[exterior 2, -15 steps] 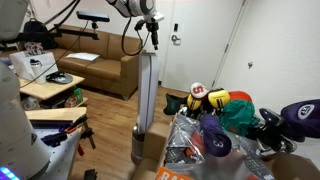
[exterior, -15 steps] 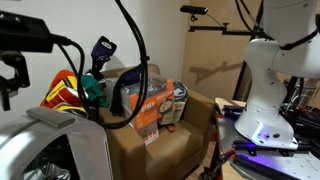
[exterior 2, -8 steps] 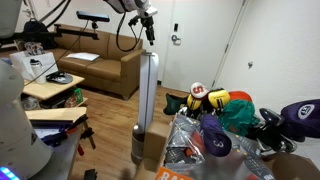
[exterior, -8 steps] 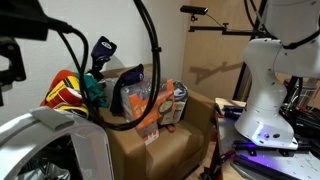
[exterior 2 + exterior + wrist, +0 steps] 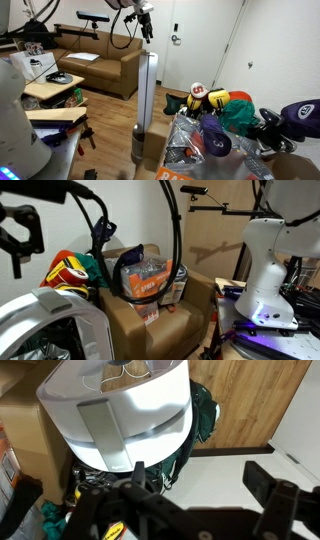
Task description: Remove the remote from the fan then place it on the left arm of the couch
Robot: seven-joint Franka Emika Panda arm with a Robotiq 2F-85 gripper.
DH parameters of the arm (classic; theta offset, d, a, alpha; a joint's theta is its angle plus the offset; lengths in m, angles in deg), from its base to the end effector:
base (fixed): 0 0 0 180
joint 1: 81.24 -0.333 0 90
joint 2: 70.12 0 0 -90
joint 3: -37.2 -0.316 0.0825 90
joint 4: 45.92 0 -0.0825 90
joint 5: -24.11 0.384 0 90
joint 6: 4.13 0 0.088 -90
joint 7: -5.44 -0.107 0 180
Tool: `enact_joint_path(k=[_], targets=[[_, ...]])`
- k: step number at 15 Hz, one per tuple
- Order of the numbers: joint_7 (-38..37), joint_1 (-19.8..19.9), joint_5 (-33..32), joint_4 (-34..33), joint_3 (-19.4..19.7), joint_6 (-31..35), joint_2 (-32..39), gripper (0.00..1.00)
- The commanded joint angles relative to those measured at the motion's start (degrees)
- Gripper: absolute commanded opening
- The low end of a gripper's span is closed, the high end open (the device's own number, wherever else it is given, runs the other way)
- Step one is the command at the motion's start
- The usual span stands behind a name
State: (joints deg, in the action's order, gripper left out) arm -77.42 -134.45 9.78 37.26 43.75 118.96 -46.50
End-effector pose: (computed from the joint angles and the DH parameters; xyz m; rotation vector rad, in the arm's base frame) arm 0.4836 0.5173 0.4827 -2.8558 0.7424 -0.5482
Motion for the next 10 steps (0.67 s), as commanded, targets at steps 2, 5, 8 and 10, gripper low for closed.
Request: enact_joint_path(k=[2, 5, 8, 10], targets=[[2.7, 6.0, 2.2, -1.3, -6.5, 0.8, 0.7, 1.00], [1.5, 6.5, 4.5, 0.4, -7.2, 2.9, -0.8, 1.00], [-1.8, 6.1, 6.1, 2.8, -7.5, 4.9, -3.0, 1.00], [-4.2, 5.9, 7.5, 4.9, -7.4, 5.9, -4.3, 1.00]])
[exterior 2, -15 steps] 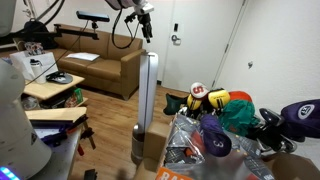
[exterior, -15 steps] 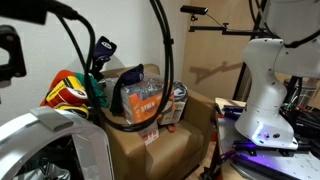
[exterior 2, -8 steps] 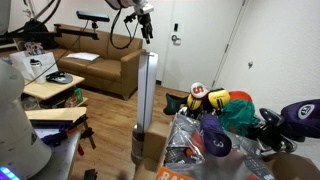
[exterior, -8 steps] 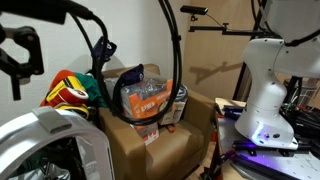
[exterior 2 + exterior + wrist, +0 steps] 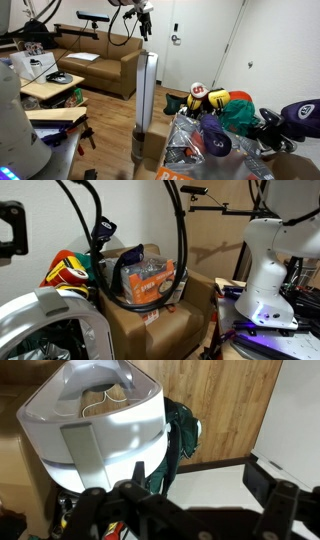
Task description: Remove the remote from the fan then place it on the left arm of the couch
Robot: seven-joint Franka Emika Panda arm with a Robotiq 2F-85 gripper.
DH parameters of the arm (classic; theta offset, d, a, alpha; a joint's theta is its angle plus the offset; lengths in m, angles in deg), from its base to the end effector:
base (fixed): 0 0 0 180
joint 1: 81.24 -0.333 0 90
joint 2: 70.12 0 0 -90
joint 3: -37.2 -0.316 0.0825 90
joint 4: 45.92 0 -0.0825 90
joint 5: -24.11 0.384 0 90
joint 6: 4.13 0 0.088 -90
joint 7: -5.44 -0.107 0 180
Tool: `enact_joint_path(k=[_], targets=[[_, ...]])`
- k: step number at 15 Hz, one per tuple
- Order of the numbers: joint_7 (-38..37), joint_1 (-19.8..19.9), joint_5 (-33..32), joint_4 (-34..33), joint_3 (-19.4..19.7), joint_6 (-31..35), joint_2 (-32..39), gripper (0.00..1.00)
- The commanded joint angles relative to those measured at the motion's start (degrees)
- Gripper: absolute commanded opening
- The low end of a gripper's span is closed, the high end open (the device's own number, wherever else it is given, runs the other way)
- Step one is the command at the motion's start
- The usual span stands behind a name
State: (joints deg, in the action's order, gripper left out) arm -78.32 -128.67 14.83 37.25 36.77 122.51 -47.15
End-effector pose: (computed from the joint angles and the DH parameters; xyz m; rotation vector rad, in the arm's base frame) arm 0.4818 0.5231 0.4953 -2.7389 0.7793 -0.3990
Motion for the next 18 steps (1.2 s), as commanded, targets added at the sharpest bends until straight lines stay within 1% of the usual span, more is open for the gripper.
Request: enact_joint_path(k=[1, 4, 5, 6, 9, 11, 12, 14, 16, 18], targets=[[-4.5, 0.1, 3.0, 6.1, -0.4, 3.2, -4.4, 1.00], [-9.9, -0.2, 4.5, 11.0, 0.2, 5.0, -7.2, 1.00], [-12.6, 2.1, 2.4, 11.8, -2.4, 4.6, -7.8, 1.00], [-14.3, 2.4, 2.4, 13.0, -2.7, 3.2, -8.7, 1.00], [-16.1, 4.8, 3.2, 16.1, -4.7, 2.5, -11.1, 1.00], [-15.1, 6.6, 3.3, 17.0, -6.1, -0.4, -12.3, 1.00], [-14.3, 7.7, 3.4, 17.1, -6.8, -3.1, -12.7, 1.00], [-11.7, 10.2, 5.0, 17.3, -8.5, -5.5, -13.2, 1.00], [-9.7, 12.7, 5.8, 17.3, -9.8, -5.9, -13.1, 1.00], [-5.8, 15.0, 5.4, 16.8, -10.9, -5.2, -12.3, 1.00]])
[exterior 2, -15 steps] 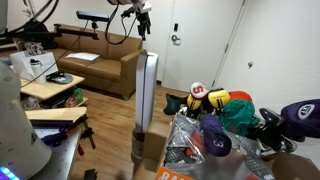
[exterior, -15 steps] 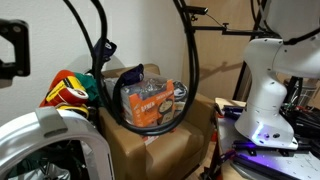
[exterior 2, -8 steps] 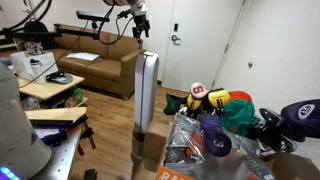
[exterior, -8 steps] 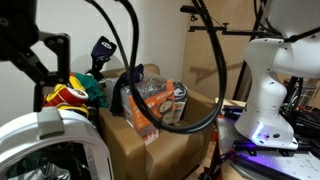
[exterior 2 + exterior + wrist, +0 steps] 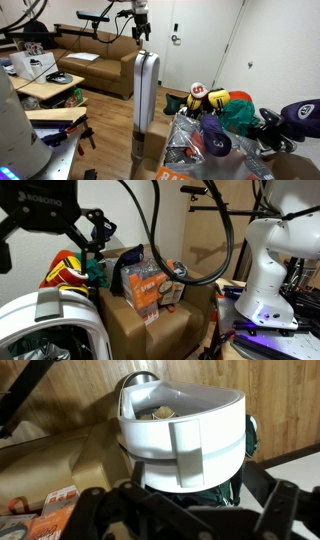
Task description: Remove the remote from the fan then place it on the left arm of the couch
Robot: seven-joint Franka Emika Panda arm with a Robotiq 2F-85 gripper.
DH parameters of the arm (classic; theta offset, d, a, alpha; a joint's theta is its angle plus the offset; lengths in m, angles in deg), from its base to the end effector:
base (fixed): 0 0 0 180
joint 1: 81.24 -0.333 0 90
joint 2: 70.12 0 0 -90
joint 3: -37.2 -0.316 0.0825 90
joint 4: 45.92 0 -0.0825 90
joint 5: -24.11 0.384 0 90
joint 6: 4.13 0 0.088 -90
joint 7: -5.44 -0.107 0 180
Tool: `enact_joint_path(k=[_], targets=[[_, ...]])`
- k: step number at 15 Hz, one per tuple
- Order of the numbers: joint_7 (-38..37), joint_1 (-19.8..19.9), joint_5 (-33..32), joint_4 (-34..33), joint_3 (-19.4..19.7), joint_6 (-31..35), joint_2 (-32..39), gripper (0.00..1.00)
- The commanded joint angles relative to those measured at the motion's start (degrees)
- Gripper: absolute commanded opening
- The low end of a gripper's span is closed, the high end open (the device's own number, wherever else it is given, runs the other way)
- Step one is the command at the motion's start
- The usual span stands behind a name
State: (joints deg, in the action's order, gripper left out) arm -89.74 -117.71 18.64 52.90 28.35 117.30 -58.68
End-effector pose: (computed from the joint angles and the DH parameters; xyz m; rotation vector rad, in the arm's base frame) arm 0.4571 0.4468 0.4843 -2.7145 1.2034 -0.1780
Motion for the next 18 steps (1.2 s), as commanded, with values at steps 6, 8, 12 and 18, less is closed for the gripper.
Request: enact_joint_path(k=[6, 8, 12, 18], targets=[[16.4, 9.6, 1.8, 0.3, -4.7, 5.5, 2.5, 1.00], [14.9, 9.8, 2.7, -0.1, -5.0, 10.3, 4.1, 1.00], [8.5, 7.2, 0.4, -0.3, -4.8, 19.4, 6.6, 1.00], [-7.0, 1.3, -4.6, 0.9, -3.3, 19.8, 5.1, 1.00]])
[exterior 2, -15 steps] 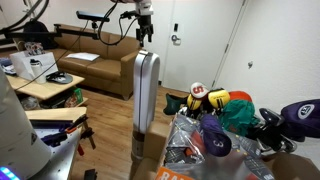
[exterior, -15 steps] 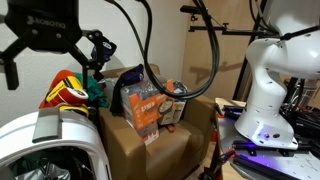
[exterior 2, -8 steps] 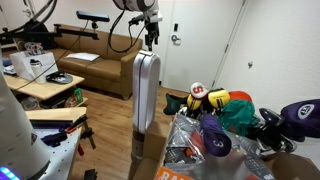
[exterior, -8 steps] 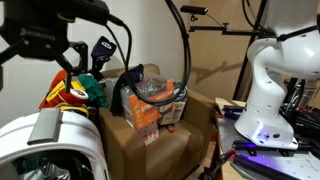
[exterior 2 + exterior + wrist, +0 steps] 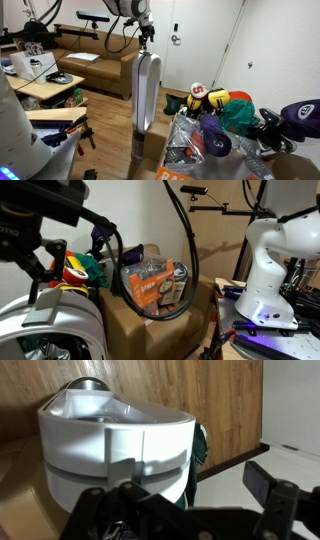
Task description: Remove the remote from the fan then place it on the left arm of the couch
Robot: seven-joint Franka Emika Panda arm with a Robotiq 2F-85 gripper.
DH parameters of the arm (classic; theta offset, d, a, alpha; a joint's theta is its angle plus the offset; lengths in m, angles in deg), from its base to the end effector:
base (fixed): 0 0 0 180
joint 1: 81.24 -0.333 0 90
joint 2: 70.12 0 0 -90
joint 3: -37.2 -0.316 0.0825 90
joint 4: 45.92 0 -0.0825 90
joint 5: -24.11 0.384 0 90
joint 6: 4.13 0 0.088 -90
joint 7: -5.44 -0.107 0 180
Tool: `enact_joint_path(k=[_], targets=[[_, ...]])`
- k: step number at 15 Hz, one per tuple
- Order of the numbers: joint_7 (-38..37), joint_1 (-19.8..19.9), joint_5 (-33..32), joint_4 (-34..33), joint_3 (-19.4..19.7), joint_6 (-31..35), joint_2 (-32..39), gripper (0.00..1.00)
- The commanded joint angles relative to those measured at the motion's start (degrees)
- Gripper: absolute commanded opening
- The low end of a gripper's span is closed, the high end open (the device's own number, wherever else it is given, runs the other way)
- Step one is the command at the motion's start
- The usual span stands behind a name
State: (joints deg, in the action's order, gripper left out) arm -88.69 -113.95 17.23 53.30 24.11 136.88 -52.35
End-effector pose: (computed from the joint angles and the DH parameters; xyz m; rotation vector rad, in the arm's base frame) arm 0.4833 0.4752 0.4509 -2.5268 1.0566 -0.2413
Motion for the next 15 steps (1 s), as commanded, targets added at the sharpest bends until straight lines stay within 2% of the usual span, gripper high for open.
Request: enact_joint_path(k=[1, 5, 8, 15], targets=[[-10.6, -3.3, -4.4, 0.6, 1.0, 0.2, -1.6, 1.00], [-19.2, -5.4, -8.2, 1.9, 1.9, 1.1, -2.2, 1.00], [-22.3, -5.0, -7.3, 3.5, 1.7, 1.7, -2.9, 1.00], [-22.0, -2.5, -5.1, 7.5, 0.9, 4.2, -4.9, 1.00]])
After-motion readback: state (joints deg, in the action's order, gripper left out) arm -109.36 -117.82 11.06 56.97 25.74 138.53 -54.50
